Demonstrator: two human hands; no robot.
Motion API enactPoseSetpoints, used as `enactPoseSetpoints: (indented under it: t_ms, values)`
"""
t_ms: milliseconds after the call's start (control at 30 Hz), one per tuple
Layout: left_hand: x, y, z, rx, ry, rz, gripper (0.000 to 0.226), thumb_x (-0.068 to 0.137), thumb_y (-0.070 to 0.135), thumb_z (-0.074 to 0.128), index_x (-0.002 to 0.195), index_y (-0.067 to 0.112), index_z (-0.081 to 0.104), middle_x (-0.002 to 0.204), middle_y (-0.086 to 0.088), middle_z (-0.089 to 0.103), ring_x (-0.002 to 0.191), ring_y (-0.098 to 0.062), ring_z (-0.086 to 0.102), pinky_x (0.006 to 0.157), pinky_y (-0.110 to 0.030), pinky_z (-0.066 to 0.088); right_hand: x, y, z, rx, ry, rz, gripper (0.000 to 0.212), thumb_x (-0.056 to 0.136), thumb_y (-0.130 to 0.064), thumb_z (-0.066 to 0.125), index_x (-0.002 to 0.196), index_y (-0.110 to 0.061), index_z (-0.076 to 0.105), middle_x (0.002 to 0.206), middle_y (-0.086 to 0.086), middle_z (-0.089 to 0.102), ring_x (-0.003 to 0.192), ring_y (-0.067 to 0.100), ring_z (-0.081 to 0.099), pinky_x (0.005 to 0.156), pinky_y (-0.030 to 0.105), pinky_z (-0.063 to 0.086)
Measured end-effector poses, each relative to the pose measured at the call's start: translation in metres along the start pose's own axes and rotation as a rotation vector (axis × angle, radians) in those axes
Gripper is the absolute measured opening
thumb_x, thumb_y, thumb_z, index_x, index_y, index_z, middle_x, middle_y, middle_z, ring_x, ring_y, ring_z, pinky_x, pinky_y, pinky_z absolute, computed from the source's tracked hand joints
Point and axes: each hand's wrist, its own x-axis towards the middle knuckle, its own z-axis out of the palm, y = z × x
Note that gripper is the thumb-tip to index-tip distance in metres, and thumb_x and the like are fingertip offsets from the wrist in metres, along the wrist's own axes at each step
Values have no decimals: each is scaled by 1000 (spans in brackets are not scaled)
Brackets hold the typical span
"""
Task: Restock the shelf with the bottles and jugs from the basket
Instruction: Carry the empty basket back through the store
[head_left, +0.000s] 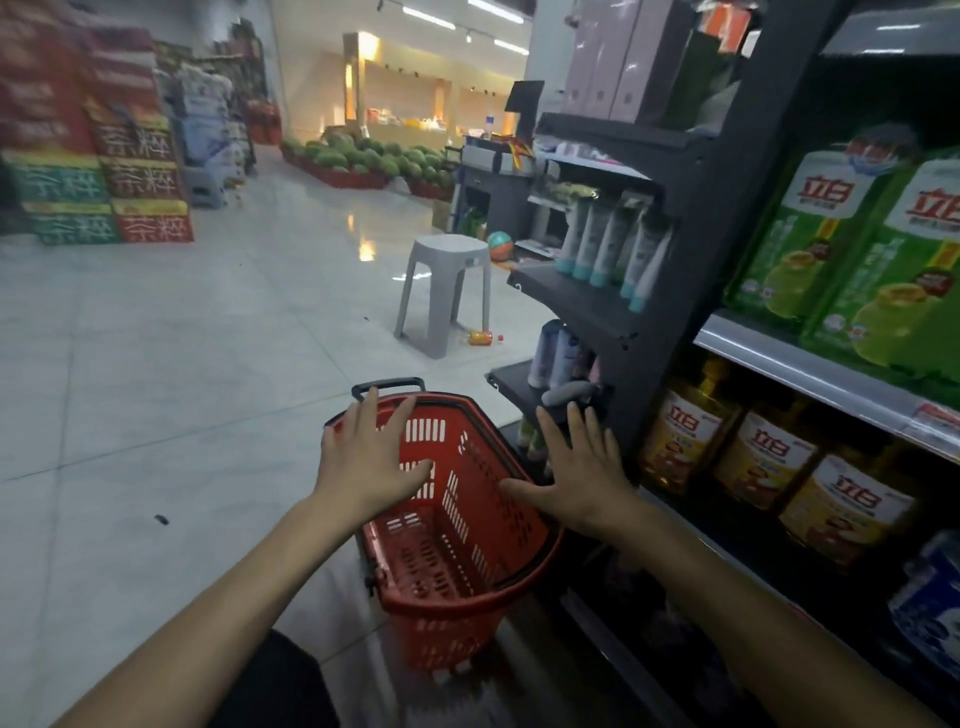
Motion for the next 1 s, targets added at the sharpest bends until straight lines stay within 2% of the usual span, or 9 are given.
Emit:
enactPoseSetpoints:
  t_ms: [233,400,600,667,733,800,867,1000]
  values:
    - [-3,-14,20,59,-80,-96,91,90,67,52,163,38,6,173,-10,-1,159,-32,2,123,-62,15,46,-16,21,160,47,-3,110,81,-80,53,162,-31,-4,169,11,-14,155,30,-17,125,53,-3]
    - [-9,-17,68,127,-160,-152,91,93,68,50,163,35,3,172,-13,2,158,-35,6,124,-63,14,67,-13,75,170,1,5,104,87,-71,54,162,-27,-4,168,18,-8,155,36,-11,125,55,0]
    - [-20,-33,140,117,-219,-259,90,90,70,44,161,31,5,167,-12,17,149,-35,29,115,-60,36,95,5,152,29,-200,-10,111,87,-68,58,160,-25,-14,165,25,-17,153,43,-16,123,59,-2]
    - [-30,-39,155,14,-252,-321,92,86,71,38,162,32,1,170,-8,7,145,-39,36,111,-59,43,105,10,168,23,-231,-15,110,88,-63,60,159,-26,-16,165,25,-19,153,42,-17,123,60,-2]
    - [-30,-38,161,-109,-254,-368,93,91,69,42,162,32,-5,169,-3,-1,137,-40,47,104,-57,49,115,18,180,29,-232,11,109,88,-59,61,159,-27,-15,165,25,-17,153,42,-15,123,61,-2]
    - [-15,-32,161,-199,-214,-409,96,93,62,55,162,30,-4,166,-5,2,129,-37,56,97,-53,53,124,27,189,56,-208,59,109,87,-55,64,159,-28,-14,165,27,-11,153,45,-8,123,60,1]
    - [4,-32,167,-315,-148,-504,99,90,61,62,161,34,-1,163,-5,8,125,-37,59,98,-53,54,132,31,198,96,-207,102,110,86,-50,66,159,-28,-13,165,29,-3,152,47,1,123,59,9]
    - [16,-25,177,-431,-84,-740,104,89,56,67,161,35,-4,157,-11,29,131,-33,53,101,-53,49,134,25,201,134,-35,164,102,86,-44,67,161,-25,2,155,27,26,136,48,36,110,57,32]
